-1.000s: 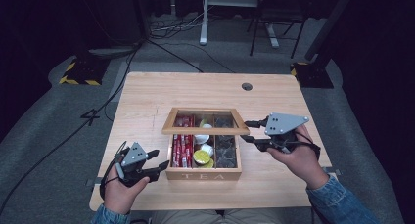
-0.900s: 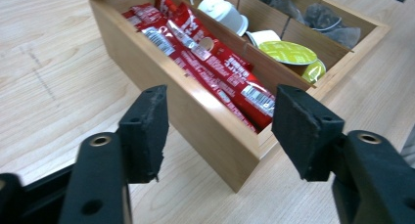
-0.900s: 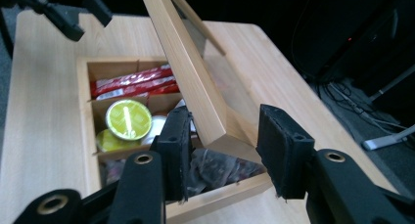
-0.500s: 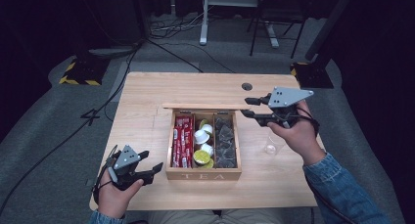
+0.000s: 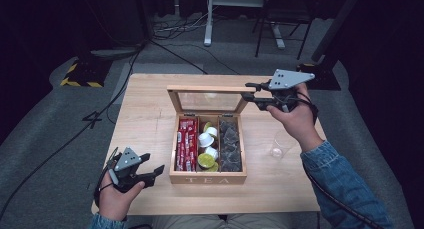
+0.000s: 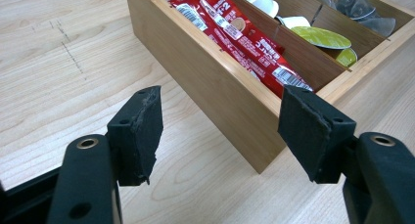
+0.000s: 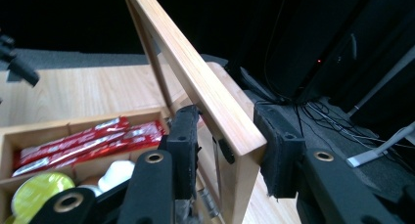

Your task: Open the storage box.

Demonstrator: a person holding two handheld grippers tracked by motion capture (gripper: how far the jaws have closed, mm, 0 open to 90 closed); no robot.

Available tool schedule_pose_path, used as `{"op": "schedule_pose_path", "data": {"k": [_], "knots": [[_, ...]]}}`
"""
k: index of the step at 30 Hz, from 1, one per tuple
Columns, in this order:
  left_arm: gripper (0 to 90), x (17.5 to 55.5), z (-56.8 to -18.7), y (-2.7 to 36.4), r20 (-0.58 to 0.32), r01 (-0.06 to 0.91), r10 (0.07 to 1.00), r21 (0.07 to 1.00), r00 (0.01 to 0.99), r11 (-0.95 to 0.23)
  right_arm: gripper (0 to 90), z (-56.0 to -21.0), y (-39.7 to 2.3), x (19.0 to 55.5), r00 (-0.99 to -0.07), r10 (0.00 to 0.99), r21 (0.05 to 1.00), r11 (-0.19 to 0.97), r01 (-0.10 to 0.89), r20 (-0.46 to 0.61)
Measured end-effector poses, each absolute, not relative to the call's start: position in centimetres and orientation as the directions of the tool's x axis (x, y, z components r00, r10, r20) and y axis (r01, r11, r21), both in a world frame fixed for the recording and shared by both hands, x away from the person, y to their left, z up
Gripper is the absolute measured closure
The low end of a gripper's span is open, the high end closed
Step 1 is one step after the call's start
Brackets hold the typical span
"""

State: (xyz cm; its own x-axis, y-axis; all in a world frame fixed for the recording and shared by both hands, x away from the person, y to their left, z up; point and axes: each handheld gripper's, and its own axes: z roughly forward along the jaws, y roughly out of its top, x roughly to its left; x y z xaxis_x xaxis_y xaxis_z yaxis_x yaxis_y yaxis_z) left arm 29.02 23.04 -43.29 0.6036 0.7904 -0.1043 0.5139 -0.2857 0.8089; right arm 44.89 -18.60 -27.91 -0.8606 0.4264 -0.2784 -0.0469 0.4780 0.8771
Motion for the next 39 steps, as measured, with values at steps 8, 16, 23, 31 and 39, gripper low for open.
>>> {"op": "schedule_pose_path", "data": {"k": [8,16,23,31,39], "knots": [[33.6,29.7,-43.5,23.0,-0.112,0.517,0.787,0.807,0.606,-0.283,59.6,-27.7,-18.3,47.3,-0.837,0.488,0.901,0.433,-0.016,-0.249],[33.2,29.9,-43.6,23.1,-0.115,0.52,0.787,0.806,0.606,-0.282,55.0,-27.7,-17.6,49.1,-0.805,0.541,0.908,0.418,0.007,-0.243],[33.1,29.9,-43.7,23.2,-0.118,0.523,0.79,0.806,0.601,-0.278,52.1,-27.9,-17.2,50.8,-0.784,0.577,0.911,0.412,0.036,-0.23],[33.0,29.9,-43.8,23.4,-0.119,0.527,0.791,0.803,0.6,-0.278,53.2,-29.0,-16.6,52.5,-0.769,0.592,0.884,0.46,0.078,-0.24],[32.9,30.1,-44.0,23.6,-0.12,0.535,0.794,0.797,0.596,-0.281,51.9,-30.2,-16.4,53.9,-0.766,0.613,0.888,0.441,0.127,-0.195]]}}
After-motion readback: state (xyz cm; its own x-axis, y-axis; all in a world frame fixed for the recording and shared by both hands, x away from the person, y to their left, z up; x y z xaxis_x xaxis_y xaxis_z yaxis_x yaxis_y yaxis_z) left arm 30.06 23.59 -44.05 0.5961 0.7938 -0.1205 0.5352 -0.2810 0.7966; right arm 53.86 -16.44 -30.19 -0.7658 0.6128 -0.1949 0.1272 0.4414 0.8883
